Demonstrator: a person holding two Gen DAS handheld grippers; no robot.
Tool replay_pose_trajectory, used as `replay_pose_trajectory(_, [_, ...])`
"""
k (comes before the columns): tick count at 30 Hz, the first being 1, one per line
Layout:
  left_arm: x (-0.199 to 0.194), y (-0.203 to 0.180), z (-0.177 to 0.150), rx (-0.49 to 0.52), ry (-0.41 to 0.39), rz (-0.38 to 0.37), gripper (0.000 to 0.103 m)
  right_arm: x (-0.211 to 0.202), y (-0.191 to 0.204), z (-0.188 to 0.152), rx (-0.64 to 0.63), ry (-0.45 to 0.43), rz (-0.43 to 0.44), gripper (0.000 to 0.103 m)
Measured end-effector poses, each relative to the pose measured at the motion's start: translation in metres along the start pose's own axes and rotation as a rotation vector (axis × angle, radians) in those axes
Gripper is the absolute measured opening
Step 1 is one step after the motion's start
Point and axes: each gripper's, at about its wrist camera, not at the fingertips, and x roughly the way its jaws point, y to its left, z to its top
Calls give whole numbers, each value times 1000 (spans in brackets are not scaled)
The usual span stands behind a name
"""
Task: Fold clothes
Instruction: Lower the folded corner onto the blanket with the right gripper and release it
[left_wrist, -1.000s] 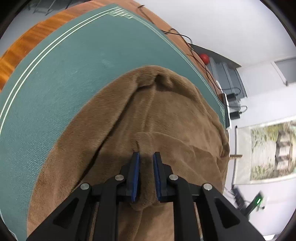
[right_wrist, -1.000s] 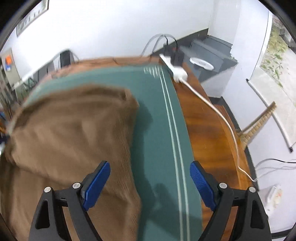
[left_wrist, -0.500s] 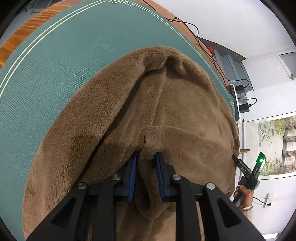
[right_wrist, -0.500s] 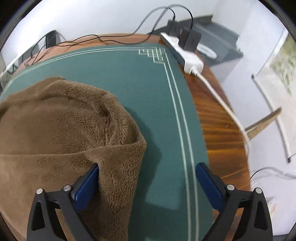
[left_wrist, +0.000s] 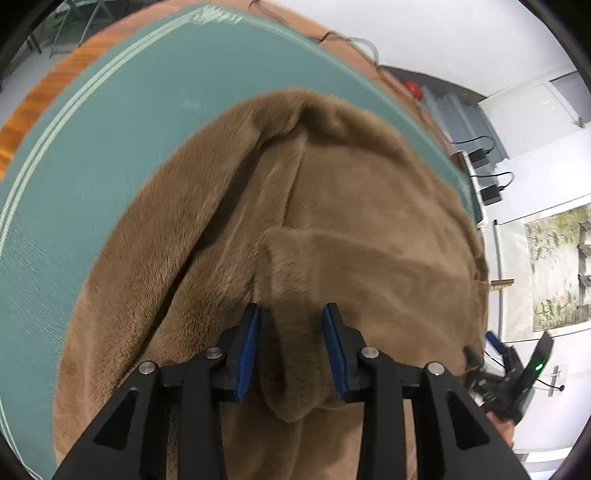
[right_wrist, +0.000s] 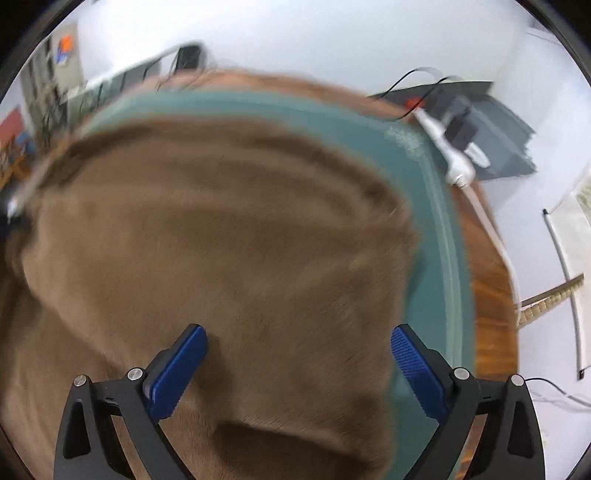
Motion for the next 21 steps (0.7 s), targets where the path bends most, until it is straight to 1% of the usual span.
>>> replay_pose_trajectory(1, [2, 1, 0, -8, 4, -2, 38, 7, 2, -4, -7, 29, -7, 101])
replay_pose_trajectory(2, [2, 3, -1, -16, 6, -5, 38, 6, 2, -6, 2, 25, -5, 101])
replay_pose_trajectory(4, [-13, 5, -5, -32, -17, -20, 39, -2, -1, -6, 15, 21, -11, 101])
replay_pose_trajectory(6, [-38, 6, -13, -28, -55, -46, 39, -28, -4, -4, 25, -30, -3, 101])
replay_pose_trajectory(8, [-68, 11, -24, -21, -102, -63, 41, -56, -4, -5, 34, -79, 37, 101])
replay_pose_trajectory(10, [-99, 23, -39, -34, -153, -65, 50, -86, 2, -10, 46, -123, 98, 101])
replay_pose_trajectory(11, [-114, 30, -47, -42, -178, -65, 52, -100, 7, -16, 48, -135, 138, 101])
replay_pose_trajectory(12, [-132, 42, -59, -63, -207, -60, 55, -111, 12, -21, 50, -147, 178, 101])
replay_pose_trajectory(14, [-152, 62, -85, -99, -237, -38, 56, -122, 27, -31, 46, -151, 256, 102])
replay_pose_trajectory(15, [-159, 67, -99, -118, -245, -26, 56, -130, 42, -41, 32, -146, 307, 102])
replay_pose_trajectory(17, [-173, 79, -126, -158, -261, -2, 56, -128, 65, -55, -24, -131, 355, 102])
replay_pose_trajectory(19, [-182, 101, -166, -198, -254, 12, 56, -127, 87, -69, -79, -115, 401, 102])
replay_pose_trajectory(21, [-186, 118, -202, -245, -252, 5, 56, -122, 114, -86, -143, -73, 447, 102])
